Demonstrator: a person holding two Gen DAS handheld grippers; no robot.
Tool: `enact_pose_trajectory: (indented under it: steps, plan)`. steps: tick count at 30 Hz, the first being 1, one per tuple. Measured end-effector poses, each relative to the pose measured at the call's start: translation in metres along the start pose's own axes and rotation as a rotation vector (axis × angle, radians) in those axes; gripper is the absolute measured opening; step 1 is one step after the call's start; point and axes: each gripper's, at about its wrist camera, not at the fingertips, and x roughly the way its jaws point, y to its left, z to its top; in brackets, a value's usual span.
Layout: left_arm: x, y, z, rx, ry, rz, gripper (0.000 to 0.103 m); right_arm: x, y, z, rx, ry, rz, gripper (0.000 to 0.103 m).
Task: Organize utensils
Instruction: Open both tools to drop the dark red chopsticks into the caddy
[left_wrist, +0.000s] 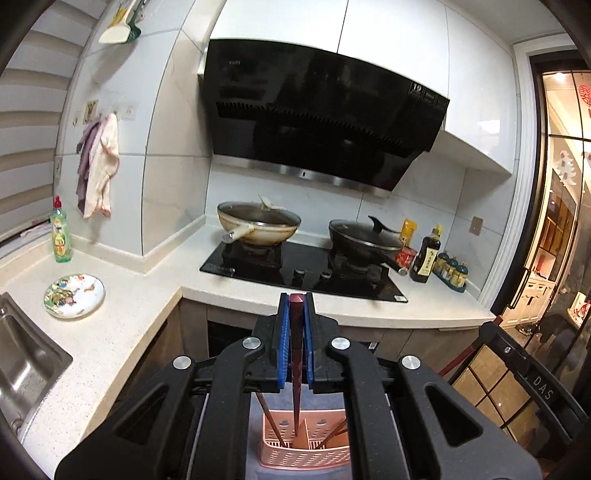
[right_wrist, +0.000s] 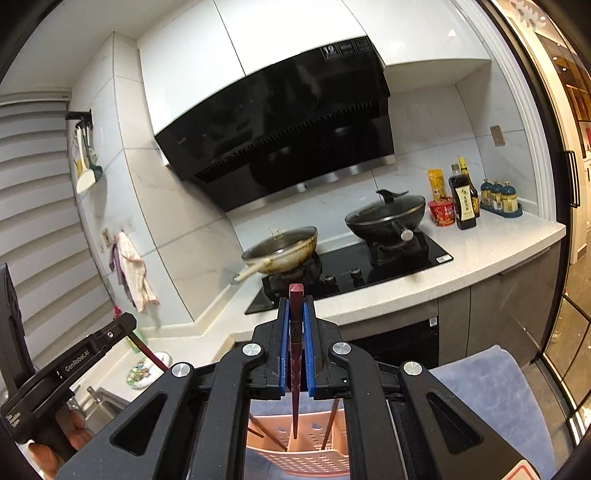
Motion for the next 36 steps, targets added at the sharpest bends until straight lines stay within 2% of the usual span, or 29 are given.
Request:
enact_pose_trajectory:
  steps: [8,15,17,19,21,28,36]
  plan:
    - [0.044,0.008,-0.039,-0.006,0.114,0.007,0.007,0.039,-0.018,-0.045,-0.004,0.108,-0.035,0.007]
    - [0.058,0.003,-0.062,0.020,0.179,0.024,0.008,0.047,-0.020,-0.061,-0.020,0.146,-0.051,0.009]
    - [0.056,0.001,-0.064,0.025,0.179,0.038,0.012,0.041,-0.018,-0.061,-0.022,0.138,-0.056,0.016]
    - [0.052,0.001,-0.065,0.024,0.186,0.038,0.030,0.034,-0.015,-0.059,-0.030,0.128,-0.054,0.022]
    - [0.043,0.000,-0.066,0.026,0.171,0.037,0.037,0.025,-0.010,-0.057,-0.046,0.119,-0.050,0.023]
    - [0.002,-0.007,-0.073,0.075,0.163,0.036,0.050,-0.019,-0.001,-0.063,-0.080,0.125,-0.010,0.024]
    - [-0.045,-0.007,-0.108,0.119,0.225,0.063,0.051,-0.080,-0.001,-0.101,-0.104,0.183,0.013,0.024]
